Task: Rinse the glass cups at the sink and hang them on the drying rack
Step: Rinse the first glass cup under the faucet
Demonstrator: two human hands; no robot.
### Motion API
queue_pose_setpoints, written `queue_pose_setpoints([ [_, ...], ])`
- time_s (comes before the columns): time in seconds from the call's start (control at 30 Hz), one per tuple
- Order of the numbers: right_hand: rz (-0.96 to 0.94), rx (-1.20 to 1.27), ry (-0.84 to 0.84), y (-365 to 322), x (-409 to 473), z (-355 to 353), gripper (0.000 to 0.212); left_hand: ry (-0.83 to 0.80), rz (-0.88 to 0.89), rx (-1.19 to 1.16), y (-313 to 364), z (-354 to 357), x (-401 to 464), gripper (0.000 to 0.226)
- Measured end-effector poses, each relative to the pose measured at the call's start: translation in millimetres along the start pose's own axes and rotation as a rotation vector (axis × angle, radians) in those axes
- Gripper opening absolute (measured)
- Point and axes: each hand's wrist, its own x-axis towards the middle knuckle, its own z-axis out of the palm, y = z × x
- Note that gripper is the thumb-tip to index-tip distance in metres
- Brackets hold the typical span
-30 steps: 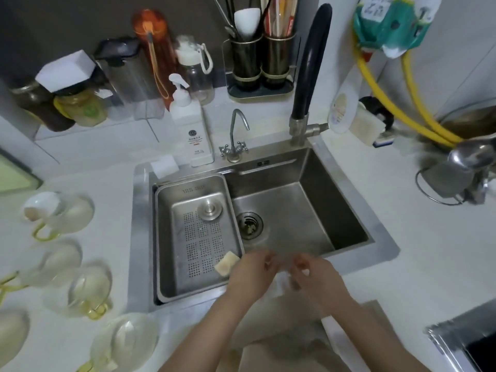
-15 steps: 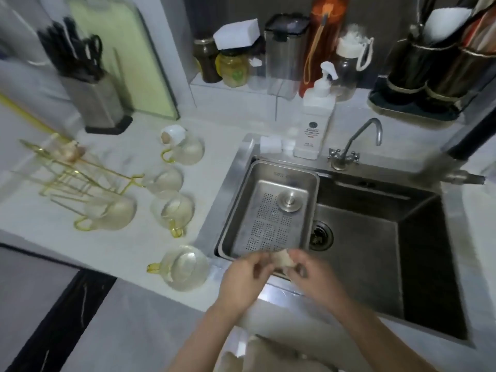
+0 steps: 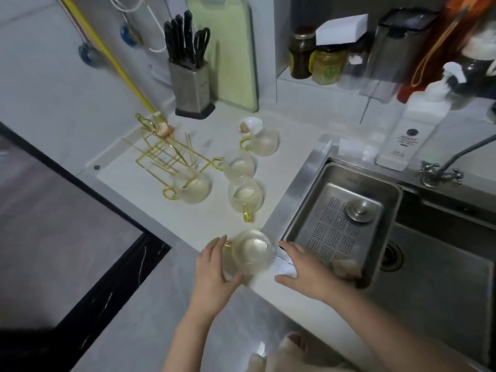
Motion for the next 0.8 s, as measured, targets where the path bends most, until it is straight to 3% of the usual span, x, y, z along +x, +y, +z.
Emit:
queue_pose_setpoints([
  [0.2,0.037,0.098,-0.031,-22,32,19,0.092,-0.245,0.021,0.101,-34,1,33,0.113],
  [0.4,0.087,0.208,-0.025,-21,45,29,0.098,-0.313,0.035,-0.010,-37,2,47,0.072],
  [0.6,0.104,0.381,0.034,-1,19,6,0.091,-0.290,0.172,0.017,-10,8,51,0.074],
  [0.8,0.211,0.492,0.255,47,-50,-32,0.094,-0.365,0.431,-0.021,70,47,58,0.071],
])
